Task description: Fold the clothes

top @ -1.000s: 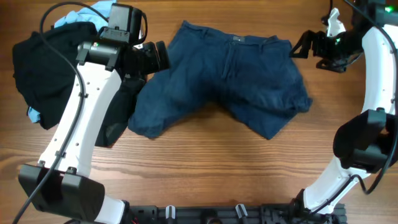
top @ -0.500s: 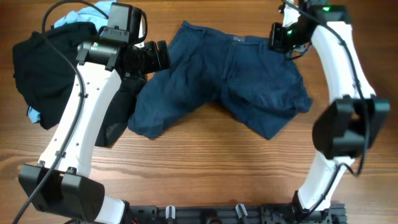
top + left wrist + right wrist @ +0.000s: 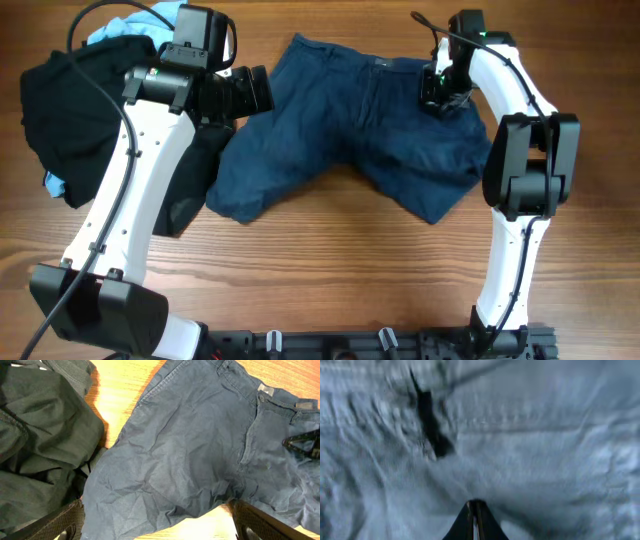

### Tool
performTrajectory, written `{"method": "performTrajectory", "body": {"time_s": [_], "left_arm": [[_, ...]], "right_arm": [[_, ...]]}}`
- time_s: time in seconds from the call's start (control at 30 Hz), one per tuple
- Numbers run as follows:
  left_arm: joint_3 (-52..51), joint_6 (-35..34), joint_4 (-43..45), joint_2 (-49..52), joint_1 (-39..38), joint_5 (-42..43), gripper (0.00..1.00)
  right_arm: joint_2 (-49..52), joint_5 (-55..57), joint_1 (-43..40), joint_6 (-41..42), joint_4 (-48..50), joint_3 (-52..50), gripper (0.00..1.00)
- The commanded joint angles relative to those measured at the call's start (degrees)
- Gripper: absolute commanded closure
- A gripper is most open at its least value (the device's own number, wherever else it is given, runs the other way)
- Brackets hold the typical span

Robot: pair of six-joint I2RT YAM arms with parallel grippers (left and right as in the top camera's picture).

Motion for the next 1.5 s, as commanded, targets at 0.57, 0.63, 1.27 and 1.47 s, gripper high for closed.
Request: {"method": "performTrajectory", "body": {"time_s": [0.57,0.63,1.27,1.47], "left_arm": [[0.2,0.5,1.9,0.2,-0.3,-0.8,0.06],[0.2,0.5,2.1,0.3,-0.3,-0.8,0.06],[-0.7,-1.7,-0.8,7.8,-1.6,5.2,0.0],[-0.7,-0.8,-1.0,7.8,-1.6,5.2,0.0]], "right_arm": [[16.4,4.9,0.1,3.9,24.3,6.4,0.84],[11.9,2.8,0.1,3.1,16.6,10.3,0.34],[-18.0,-8.8,-14.0,-6.9,-25.2,6.9,0.0],[-18.0,-15.8,-25.6,-16.2,-17.8,-3.8,0.0]]}}
